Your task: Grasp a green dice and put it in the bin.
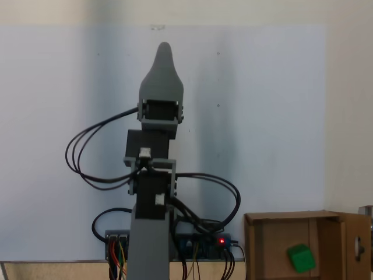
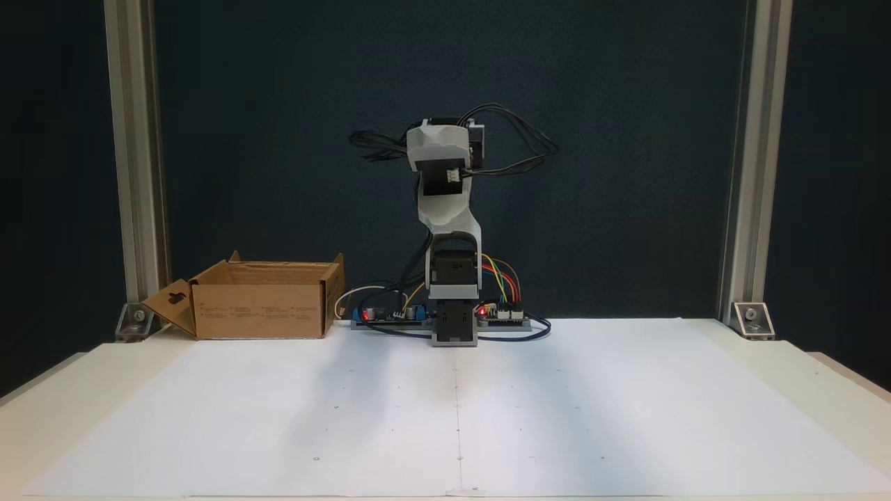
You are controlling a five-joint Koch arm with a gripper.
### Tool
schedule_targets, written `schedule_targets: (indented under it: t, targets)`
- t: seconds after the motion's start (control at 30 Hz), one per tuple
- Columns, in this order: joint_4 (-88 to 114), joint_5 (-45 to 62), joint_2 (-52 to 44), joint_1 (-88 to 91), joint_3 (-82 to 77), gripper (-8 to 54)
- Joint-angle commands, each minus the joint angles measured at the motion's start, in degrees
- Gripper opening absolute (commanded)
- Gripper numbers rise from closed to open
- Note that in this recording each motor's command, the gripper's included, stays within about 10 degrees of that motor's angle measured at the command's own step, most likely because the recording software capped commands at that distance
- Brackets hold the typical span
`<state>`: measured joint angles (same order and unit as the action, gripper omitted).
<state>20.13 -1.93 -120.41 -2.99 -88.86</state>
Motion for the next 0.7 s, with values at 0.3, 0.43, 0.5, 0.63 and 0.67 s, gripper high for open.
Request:
schedule_targets:
  t: [0.3, 0.43, 0.5, 0.63, 0.67]
  targets:
    - [-16.68, -2.9, -10.72, 2.81, -11.25, 45.6]
    - [-21.78, -2.9, -15.21, 2.9, -23.91, 45.7]
    - [-23.18, -2.81, -15.38, 2.9, -26.1, 45.8]
    - [-24.26, -2.9, -15.47, 2.9, -30.94, 46.1]
    - [-25.05, -2.81, -15.47, 3.08, -32.34, 46.1]
